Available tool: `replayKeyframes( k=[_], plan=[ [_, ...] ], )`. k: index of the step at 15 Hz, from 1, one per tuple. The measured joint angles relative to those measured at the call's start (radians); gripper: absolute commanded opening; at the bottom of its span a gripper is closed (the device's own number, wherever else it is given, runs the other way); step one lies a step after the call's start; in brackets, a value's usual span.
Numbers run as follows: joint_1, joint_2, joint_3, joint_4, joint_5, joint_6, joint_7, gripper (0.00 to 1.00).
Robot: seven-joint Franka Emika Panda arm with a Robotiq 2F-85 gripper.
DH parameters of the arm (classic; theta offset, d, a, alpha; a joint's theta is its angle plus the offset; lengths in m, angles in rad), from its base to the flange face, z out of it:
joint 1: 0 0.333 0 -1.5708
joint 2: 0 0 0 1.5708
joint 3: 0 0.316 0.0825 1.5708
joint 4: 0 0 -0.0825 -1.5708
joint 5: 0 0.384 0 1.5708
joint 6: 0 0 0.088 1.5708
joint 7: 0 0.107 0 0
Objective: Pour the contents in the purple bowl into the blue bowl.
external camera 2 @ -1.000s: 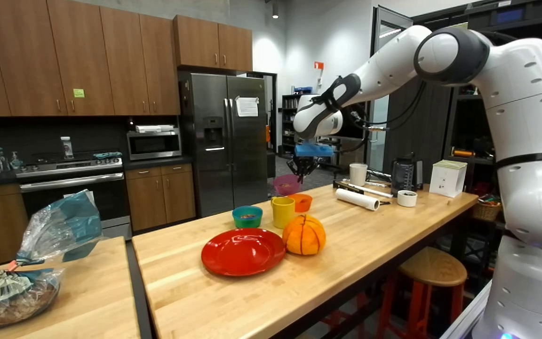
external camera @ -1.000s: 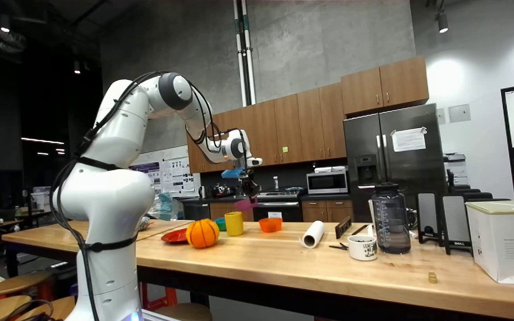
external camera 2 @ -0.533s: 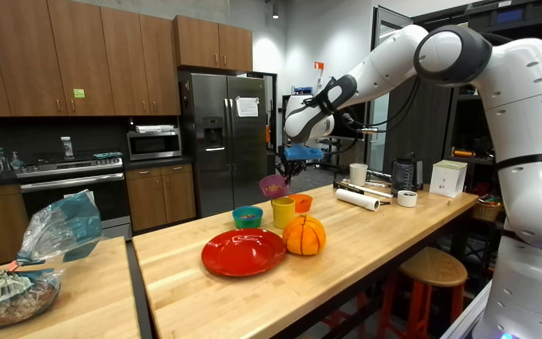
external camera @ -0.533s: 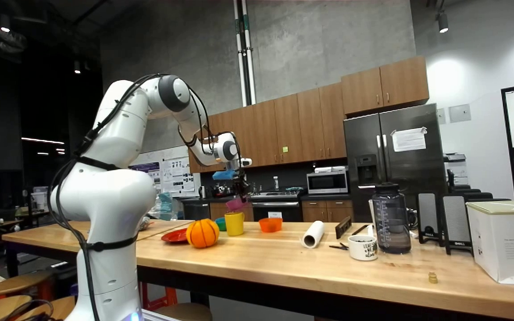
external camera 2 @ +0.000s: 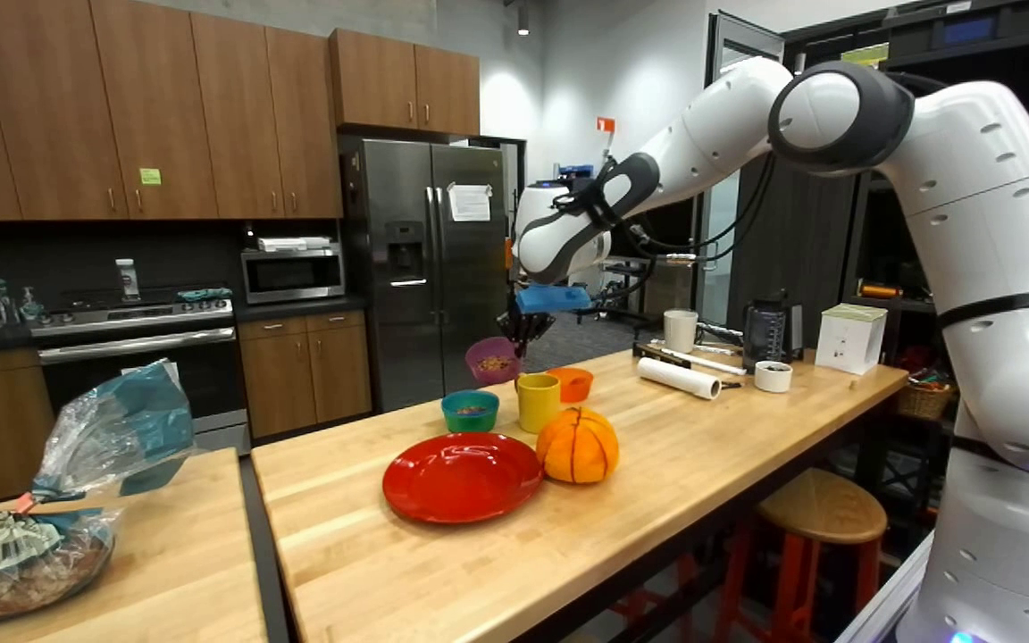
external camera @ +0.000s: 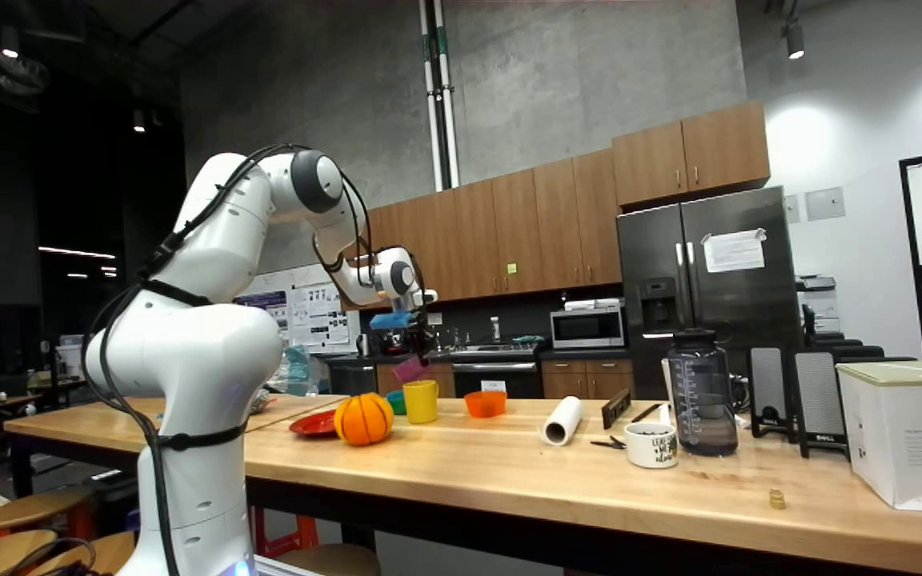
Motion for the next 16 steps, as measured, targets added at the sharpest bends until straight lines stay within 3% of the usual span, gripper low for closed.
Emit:
replayKeyframes(
  k=[8, 16],
  plan=[
    [0.025, 0.148, -0.009, 0.100, -0.021, 0.119, -0.001, 0.01],
    [0.055, 0.170, -0.053, 0.100, -0.021, 0.270, -0.001, 0.01]
  ],
)
